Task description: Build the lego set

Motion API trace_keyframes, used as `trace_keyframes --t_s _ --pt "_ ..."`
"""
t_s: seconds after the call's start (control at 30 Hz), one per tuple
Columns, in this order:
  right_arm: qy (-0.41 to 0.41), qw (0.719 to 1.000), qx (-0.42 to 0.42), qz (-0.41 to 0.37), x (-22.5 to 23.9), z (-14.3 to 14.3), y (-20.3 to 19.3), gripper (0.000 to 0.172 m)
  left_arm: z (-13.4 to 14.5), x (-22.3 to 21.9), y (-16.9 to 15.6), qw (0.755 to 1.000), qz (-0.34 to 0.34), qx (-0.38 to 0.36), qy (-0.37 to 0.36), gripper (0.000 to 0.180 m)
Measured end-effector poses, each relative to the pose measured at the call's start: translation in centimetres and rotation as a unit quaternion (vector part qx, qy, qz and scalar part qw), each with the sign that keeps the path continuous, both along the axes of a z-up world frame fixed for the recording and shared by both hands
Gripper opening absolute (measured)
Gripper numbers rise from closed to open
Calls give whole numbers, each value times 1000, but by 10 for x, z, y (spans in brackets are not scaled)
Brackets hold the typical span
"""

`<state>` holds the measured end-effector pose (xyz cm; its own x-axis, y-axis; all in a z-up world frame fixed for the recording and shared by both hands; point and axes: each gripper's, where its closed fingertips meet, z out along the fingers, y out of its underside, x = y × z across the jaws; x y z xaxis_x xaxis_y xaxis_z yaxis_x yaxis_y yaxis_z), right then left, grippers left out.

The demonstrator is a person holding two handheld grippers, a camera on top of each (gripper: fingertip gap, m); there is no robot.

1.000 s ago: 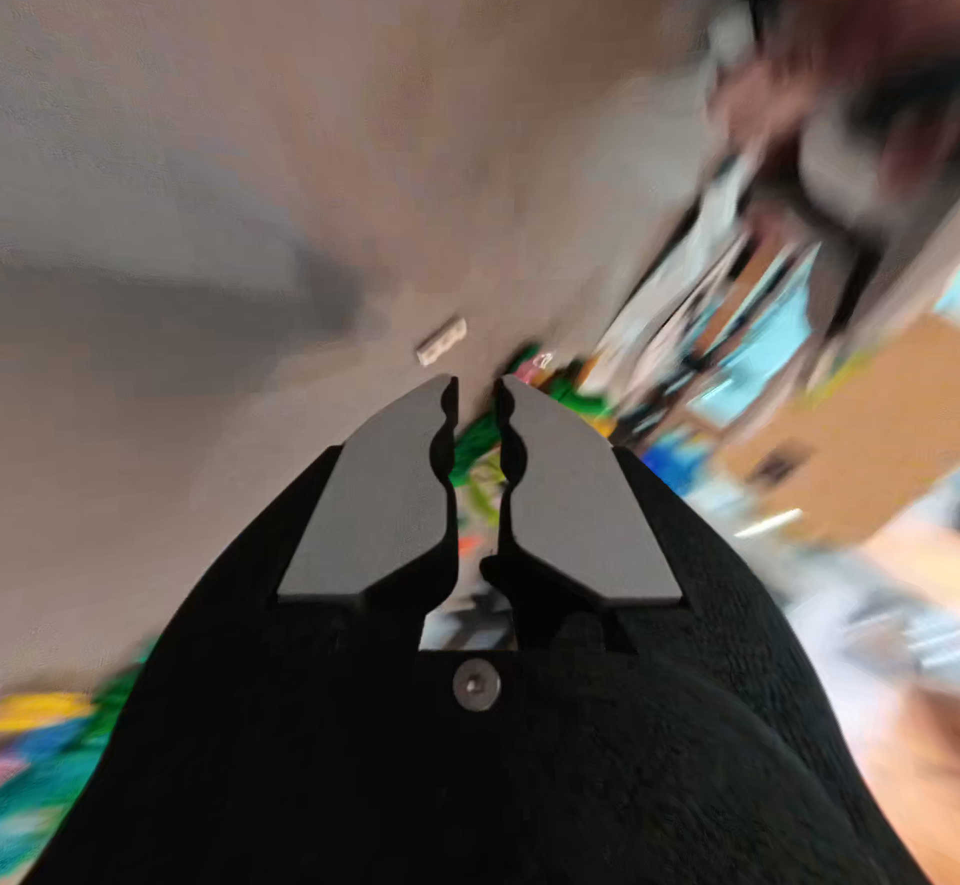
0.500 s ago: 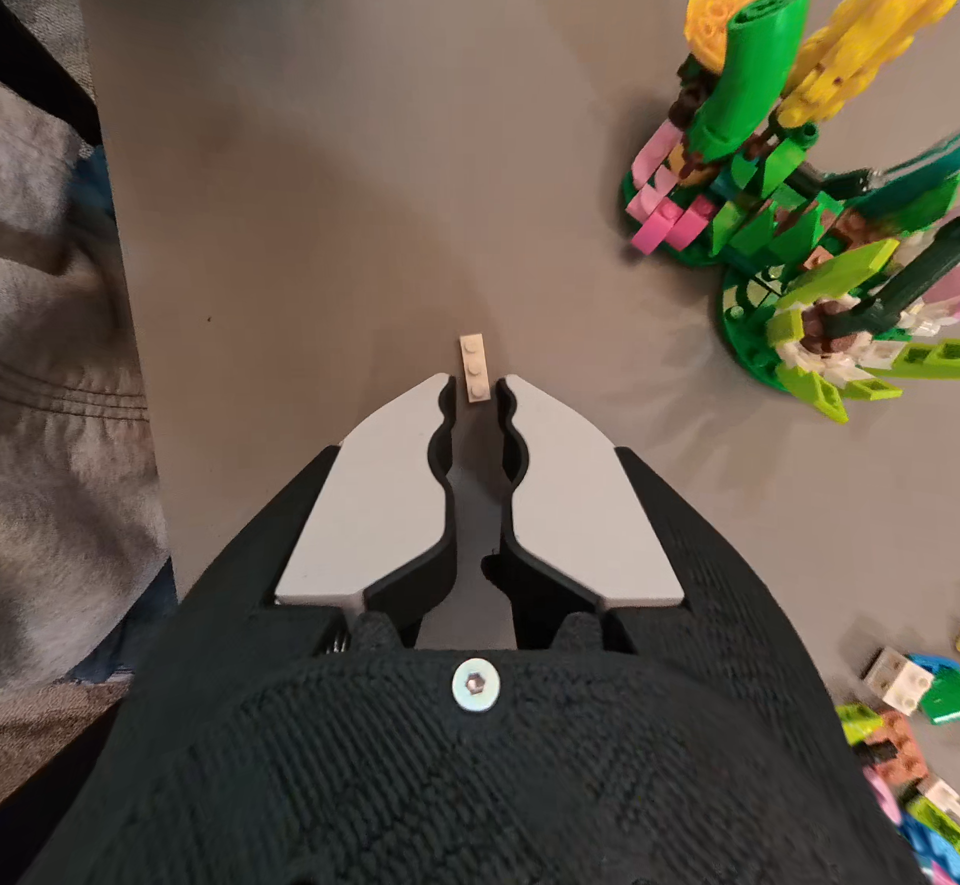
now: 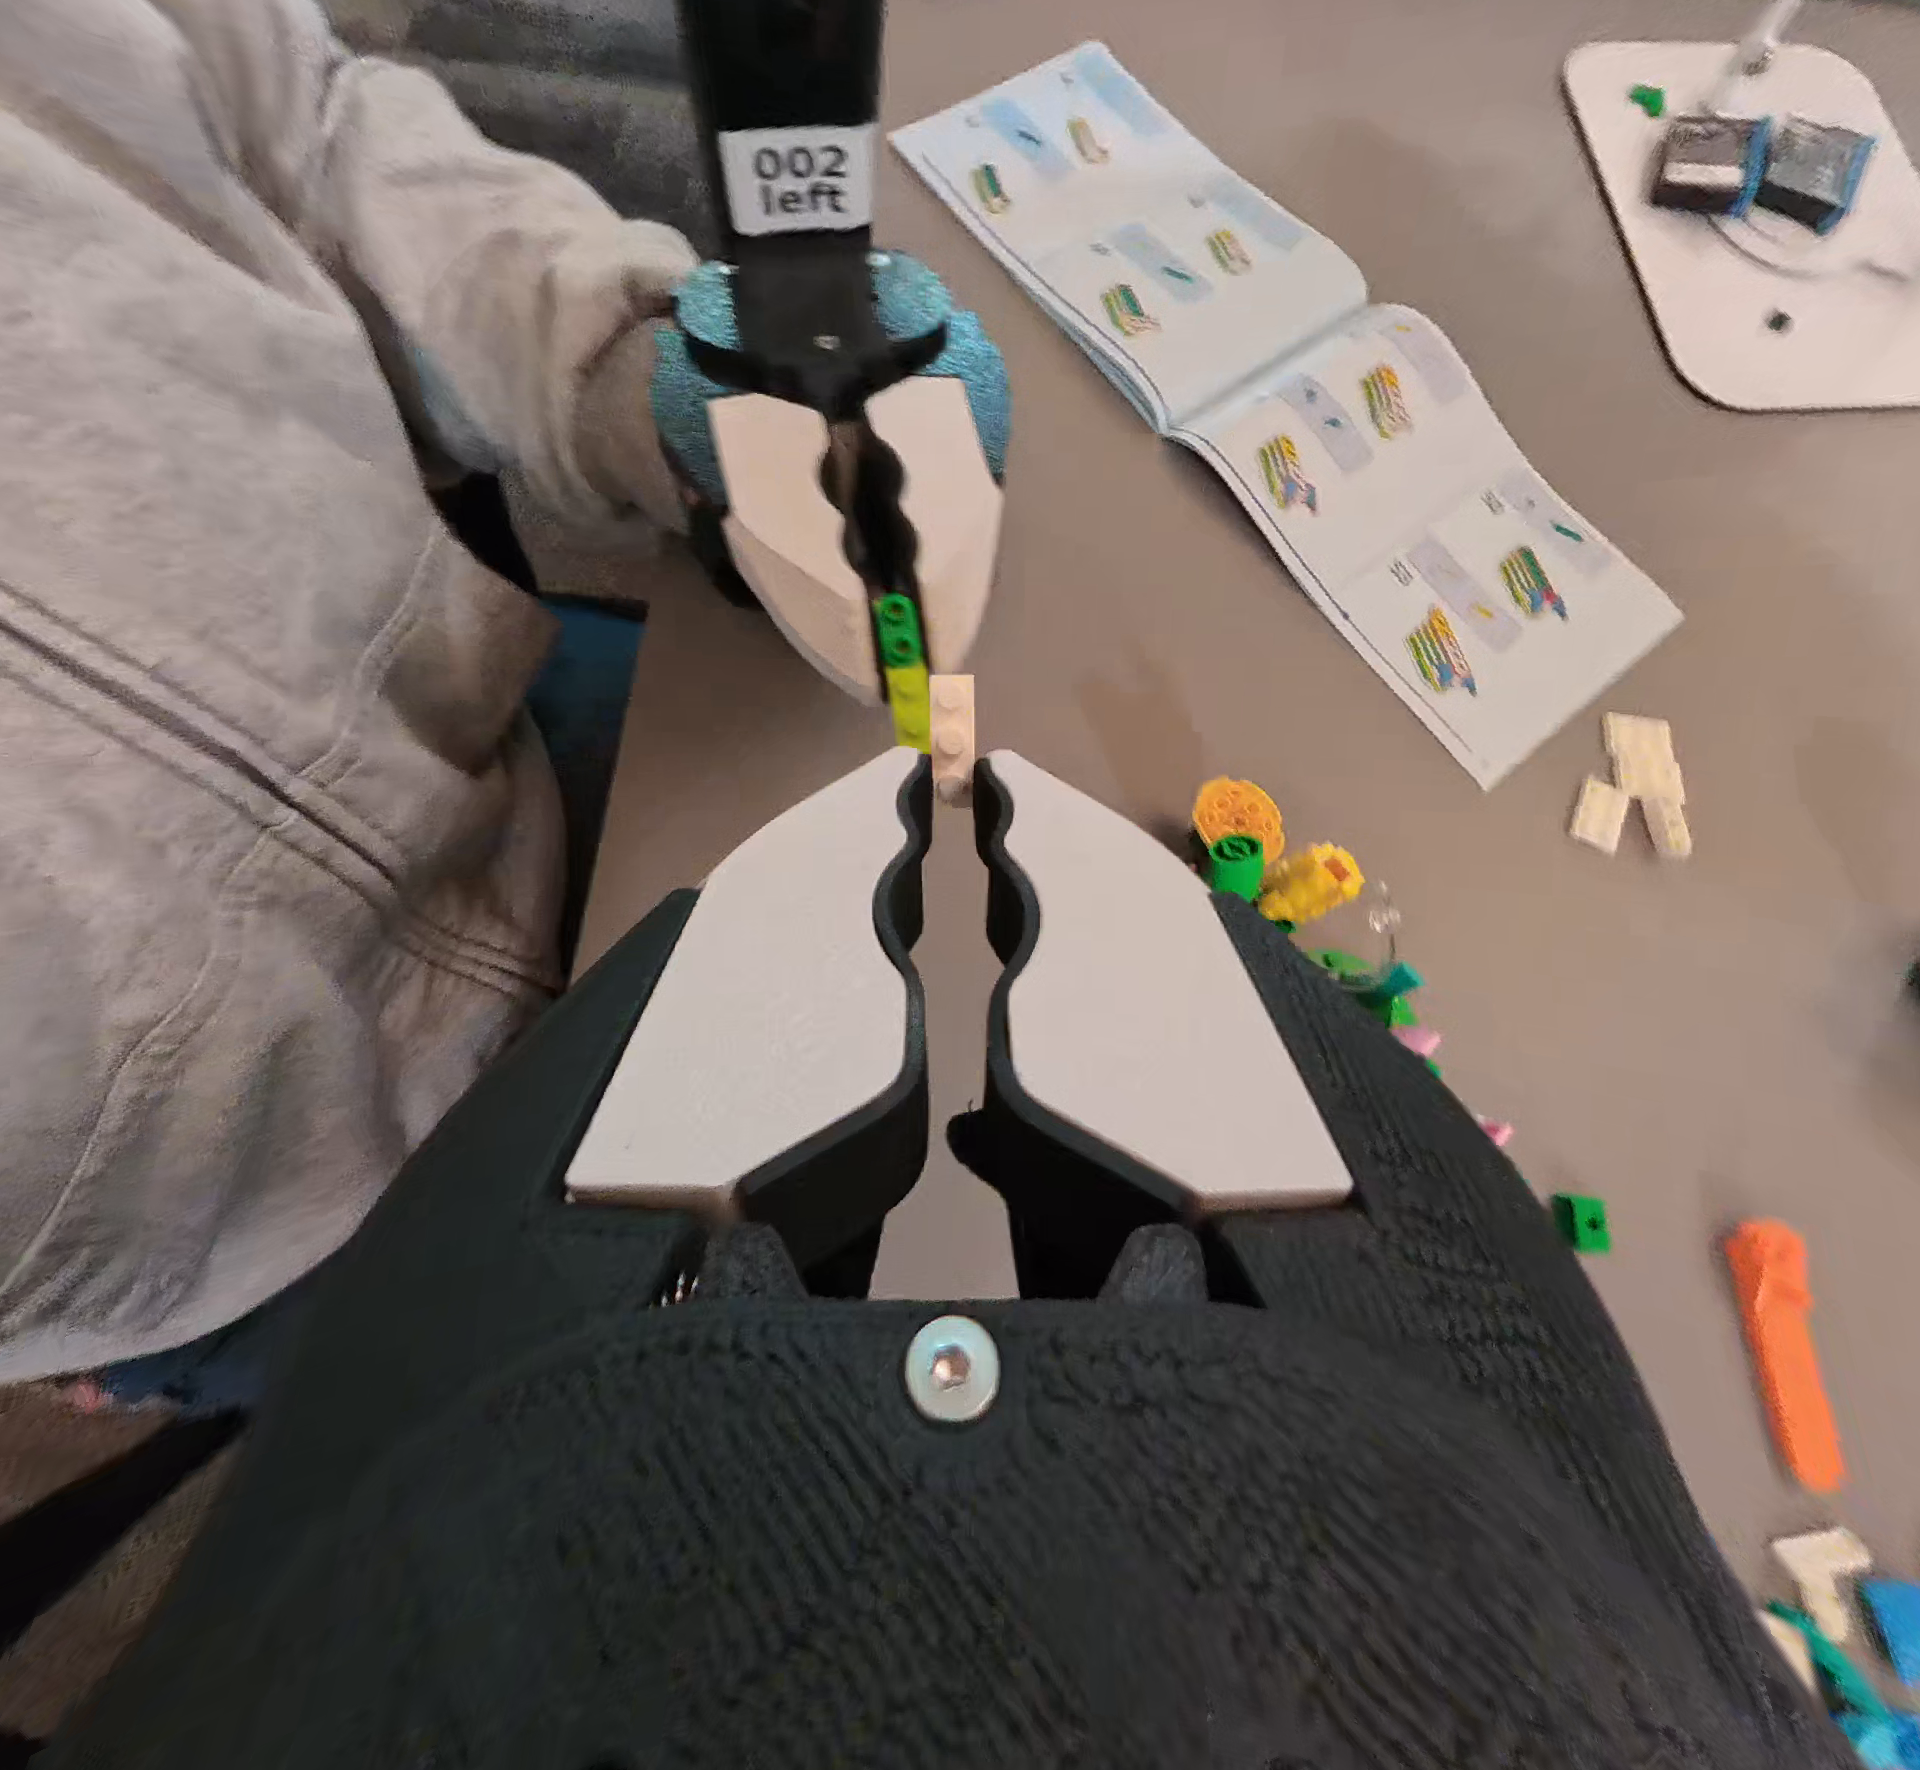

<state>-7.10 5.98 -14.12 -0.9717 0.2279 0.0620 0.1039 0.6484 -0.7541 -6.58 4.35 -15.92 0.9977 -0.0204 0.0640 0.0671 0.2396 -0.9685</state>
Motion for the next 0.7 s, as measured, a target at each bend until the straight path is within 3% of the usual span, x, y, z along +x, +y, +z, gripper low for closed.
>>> trace_keyframes --t_s 0.33,0.7 --pt "-23 996 75 52 12 -12 -14 7 2 6 -2 1000 -18 11 9 8" --pt "-50 995 70 42 10 -13 -14 7 2 6 -2 1000 -13 10 13 8"
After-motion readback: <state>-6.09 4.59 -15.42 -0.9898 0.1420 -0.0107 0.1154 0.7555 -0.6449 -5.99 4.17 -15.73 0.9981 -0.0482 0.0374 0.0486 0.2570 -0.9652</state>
